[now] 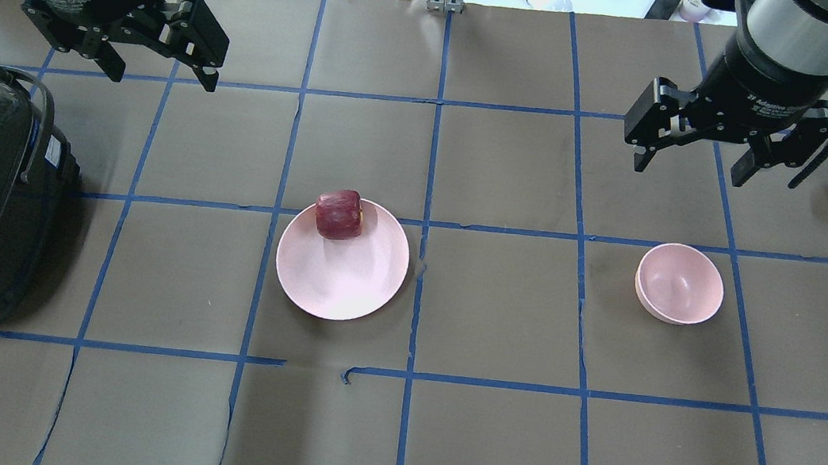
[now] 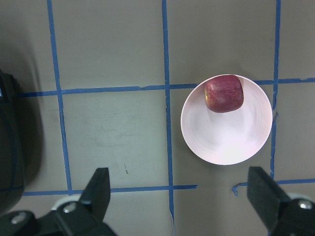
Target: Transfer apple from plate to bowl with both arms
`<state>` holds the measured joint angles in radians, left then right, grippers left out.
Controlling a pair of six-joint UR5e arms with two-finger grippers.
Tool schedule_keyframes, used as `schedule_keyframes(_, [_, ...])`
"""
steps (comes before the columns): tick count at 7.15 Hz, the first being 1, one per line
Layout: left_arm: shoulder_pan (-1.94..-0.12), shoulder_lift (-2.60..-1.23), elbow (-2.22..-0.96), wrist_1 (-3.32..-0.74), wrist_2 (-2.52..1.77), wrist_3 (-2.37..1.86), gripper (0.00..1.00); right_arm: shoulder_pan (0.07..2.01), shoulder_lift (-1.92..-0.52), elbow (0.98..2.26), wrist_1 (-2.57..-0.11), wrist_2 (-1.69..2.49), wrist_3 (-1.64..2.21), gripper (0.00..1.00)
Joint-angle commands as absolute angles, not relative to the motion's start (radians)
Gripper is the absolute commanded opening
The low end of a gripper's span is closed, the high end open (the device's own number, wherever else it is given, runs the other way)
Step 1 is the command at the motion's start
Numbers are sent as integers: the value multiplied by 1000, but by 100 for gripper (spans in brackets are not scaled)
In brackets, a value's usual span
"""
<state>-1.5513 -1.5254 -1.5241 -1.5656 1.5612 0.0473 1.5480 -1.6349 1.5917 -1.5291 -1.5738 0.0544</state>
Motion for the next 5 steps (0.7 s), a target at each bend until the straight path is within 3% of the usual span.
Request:
schedule_keyframes(1, [-1555, -1528, -1520, -1574, 1563, 38, 100, 1549, -1634, 1594, -1529, -1582, 54, 100])
schedule_keyframes(5, [-1607, -1647, -1534, -1516, 1548, -133, 100, 1540, -1621, 1595, -1546, -1585, 55, 100])
